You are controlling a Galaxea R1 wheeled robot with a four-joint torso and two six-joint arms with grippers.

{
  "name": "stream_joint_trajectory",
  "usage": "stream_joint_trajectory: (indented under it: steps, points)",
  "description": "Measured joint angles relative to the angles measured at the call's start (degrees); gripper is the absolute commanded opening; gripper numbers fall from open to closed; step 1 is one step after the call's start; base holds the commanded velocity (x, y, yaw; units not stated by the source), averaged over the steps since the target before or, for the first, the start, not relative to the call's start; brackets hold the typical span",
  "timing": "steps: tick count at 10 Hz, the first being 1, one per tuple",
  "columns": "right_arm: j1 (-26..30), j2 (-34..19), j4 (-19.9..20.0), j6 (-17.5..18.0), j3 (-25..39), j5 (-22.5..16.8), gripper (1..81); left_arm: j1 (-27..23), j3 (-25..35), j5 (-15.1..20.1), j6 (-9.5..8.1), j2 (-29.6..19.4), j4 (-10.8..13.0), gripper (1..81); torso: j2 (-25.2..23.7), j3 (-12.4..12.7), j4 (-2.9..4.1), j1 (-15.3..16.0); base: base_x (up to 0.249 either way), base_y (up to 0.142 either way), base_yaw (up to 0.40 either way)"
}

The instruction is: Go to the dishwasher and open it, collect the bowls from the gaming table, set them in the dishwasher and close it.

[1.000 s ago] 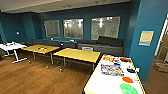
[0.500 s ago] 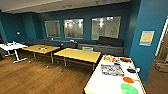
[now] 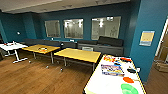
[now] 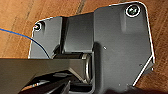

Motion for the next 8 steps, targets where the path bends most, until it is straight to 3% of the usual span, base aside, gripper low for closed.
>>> stream_joint_trajectory:
  steps: [2,8]
  points:
    - [0.01,0.02,0.00,0.00,0.00,-0.02,81.1,0.00,0.04,0.02,0.02,-0.04,0.17,81.1,0.00,0.00,0.00,0.00,0.000,0.000,-0.185]
    - [0.15,0.28,0.00,-0.02,0.02,0.02,81.1,-0.16,0.34,0.22,-0.02,-0.50,1.32,81.1,0.02,-0.02,0.00,0.02,0.000,0.000,-0.398]
